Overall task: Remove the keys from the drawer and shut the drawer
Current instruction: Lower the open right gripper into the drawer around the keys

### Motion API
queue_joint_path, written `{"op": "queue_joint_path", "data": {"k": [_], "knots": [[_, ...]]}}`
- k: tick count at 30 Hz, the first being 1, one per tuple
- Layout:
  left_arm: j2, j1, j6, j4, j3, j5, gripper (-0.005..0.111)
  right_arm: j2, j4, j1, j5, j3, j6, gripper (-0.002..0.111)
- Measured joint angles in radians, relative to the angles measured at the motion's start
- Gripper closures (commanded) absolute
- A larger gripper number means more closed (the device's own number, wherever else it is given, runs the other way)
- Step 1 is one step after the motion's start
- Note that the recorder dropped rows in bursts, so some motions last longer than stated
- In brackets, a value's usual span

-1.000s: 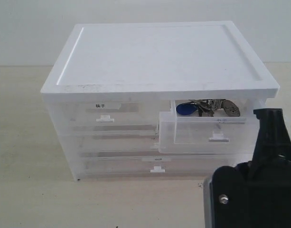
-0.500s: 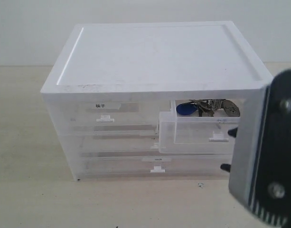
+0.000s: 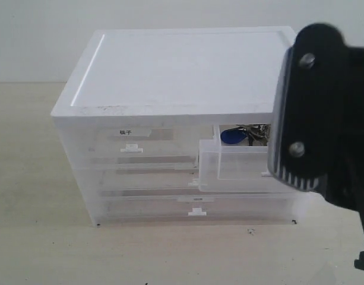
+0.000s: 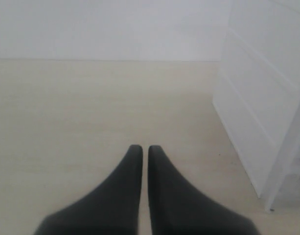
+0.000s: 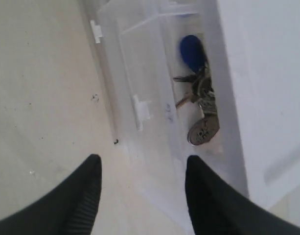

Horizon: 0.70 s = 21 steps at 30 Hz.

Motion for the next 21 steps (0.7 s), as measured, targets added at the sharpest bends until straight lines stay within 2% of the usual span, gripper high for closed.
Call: {"op": "queue_joint_path", "data": {"k": [2,4,12,21], "knots": [[0.0,0.0,0.0,0.0,0.0,0.0,0.102,0.027,0.049,-0.045,-0.05,0.0,-0.129,0.061],[0.0,0.0,0.0,0.0,0.0,0.0,0.102,0.043,0.057,-0.069,-0.088,0.0,-0.178,0.061],[0.0,0.0,0.0,0.0,0.0,0.0,0.102,0.084,0.064,-0.201,-0.151,0.007,-0.269,0.061],[0.0,0.0,0.0,0.0,0.0,0.0,0.102,0.132,0.112,-0.213,-0.207,0.024,-0.311,0.061]]}}
